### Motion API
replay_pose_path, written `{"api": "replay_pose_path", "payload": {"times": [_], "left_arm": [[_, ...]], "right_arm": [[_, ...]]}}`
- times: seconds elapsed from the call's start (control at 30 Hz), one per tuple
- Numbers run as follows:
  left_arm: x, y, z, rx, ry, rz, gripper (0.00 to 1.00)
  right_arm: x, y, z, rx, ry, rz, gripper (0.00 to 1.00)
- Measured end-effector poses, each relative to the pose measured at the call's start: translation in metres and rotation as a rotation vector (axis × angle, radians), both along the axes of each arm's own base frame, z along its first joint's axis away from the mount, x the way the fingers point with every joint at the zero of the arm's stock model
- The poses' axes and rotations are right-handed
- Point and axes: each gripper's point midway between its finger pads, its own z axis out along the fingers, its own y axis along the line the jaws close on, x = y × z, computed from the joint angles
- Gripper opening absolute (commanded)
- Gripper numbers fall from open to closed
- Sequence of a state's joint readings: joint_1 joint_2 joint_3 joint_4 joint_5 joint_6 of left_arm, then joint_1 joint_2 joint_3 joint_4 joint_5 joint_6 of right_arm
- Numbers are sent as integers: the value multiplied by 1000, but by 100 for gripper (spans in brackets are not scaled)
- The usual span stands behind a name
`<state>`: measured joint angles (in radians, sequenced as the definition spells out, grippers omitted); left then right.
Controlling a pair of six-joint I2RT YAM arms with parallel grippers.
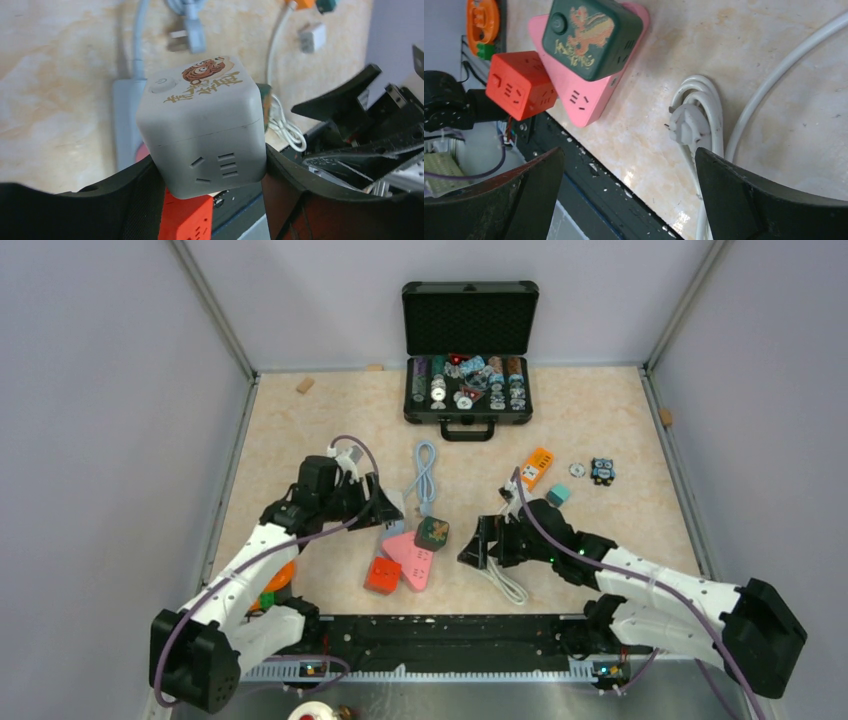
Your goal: Insert the plug
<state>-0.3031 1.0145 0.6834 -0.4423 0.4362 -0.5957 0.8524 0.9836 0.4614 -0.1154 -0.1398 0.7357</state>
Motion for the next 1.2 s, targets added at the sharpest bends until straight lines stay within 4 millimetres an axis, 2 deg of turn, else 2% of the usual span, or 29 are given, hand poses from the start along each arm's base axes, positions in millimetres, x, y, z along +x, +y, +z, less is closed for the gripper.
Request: {"api": "replay_pose_path", "payload": {"times": [0.17, 0.33, 0.47, 0.9, 1.2], "left_arm": [[-10, -26, 15, -72, -61, -143, 0], [-20, -39, 31, -126, -127, -235, 0], [-27, -45, 41, -133, -180, -275, 0], [-47, -56, 10, 126, -225, -329, 0], [-74, -85, 13, 243, -330, -487, 0]], "right_arm": [[-9, 2, 16, 84, -38, 38, 99], [-12, 6, 36, 160, -82, 66, 99], [-12, 9, 40, 179, -87, 69, 99], [-8, 8, 34, 165, 9, 7, 99], [-7, 8, 43, 205, 77, -5, 99]]}}
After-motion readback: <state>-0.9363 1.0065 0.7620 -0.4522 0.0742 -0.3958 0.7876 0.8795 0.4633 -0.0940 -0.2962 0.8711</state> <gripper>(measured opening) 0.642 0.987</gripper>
